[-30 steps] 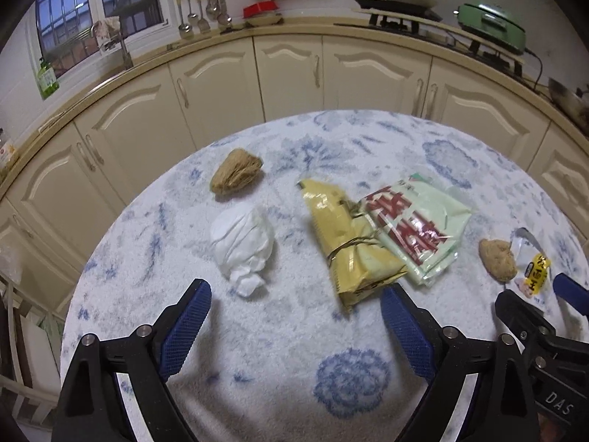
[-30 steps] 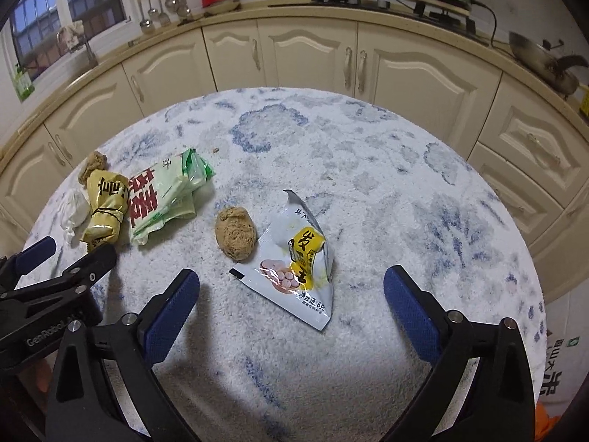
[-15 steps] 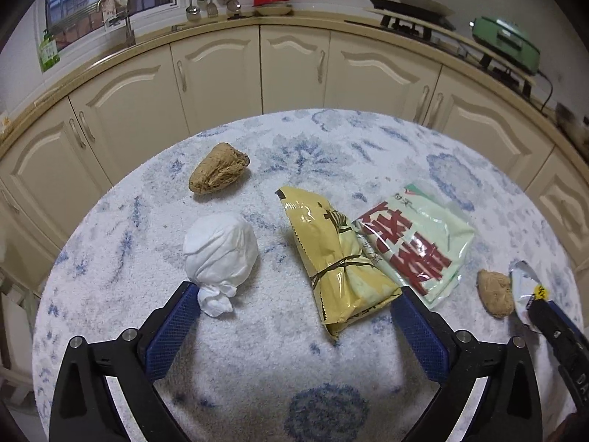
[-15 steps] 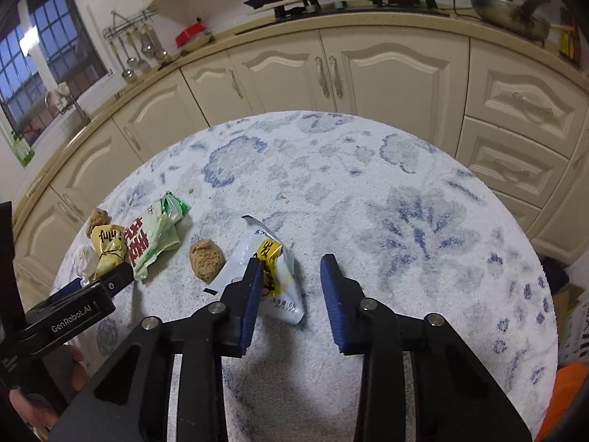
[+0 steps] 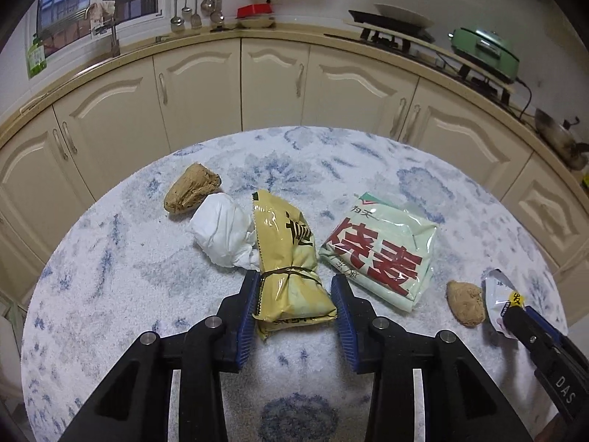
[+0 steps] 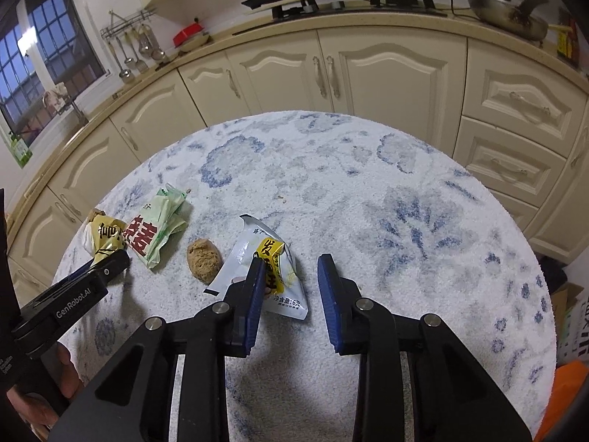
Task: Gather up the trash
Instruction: 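Close the left tool on the yellow packet while the right tool grasps the white wrapper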
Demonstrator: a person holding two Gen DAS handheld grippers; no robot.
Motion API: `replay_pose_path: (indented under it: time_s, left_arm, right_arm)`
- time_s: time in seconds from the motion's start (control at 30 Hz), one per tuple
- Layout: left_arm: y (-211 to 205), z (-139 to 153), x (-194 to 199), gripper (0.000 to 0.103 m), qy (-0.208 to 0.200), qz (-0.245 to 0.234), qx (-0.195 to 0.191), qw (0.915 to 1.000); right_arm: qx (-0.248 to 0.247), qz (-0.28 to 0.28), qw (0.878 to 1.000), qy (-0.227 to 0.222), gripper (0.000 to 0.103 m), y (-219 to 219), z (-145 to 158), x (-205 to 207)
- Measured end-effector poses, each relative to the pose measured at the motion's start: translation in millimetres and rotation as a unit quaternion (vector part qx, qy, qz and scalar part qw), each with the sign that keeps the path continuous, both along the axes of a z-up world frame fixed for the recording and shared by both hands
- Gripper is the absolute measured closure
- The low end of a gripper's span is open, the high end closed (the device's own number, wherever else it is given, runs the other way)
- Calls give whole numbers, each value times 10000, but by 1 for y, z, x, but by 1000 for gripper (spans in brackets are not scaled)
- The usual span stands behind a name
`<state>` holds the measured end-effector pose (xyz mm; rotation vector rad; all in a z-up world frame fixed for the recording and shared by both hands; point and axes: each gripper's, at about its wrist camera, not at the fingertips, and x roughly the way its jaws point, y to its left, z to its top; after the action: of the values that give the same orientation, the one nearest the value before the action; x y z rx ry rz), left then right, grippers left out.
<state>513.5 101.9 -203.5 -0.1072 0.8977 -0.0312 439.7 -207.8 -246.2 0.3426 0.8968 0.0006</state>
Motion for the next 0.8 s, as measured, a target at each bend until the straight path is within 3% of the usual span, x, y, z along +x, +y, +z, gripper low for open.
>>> replay_pose_path:
  time_s: [0.43, 0.53, 0.8]
  left_arm:
    - [3, 10, -20, 68, -145, -24, -103, 9998]
    - [2, 16, -32, 68, -297, 51, 16, 9995]
    - [5, 29, -58, 68, -524, 0, -138, 9985]
  right_arm:
    - [172, -64, 9998, -25, 83, -7, -1, -3]
    - [198, -46, 9998, -29, 84, -9, -1, -5]
    - [256, -107, 9996, -71, 87, -14, 0, -13]
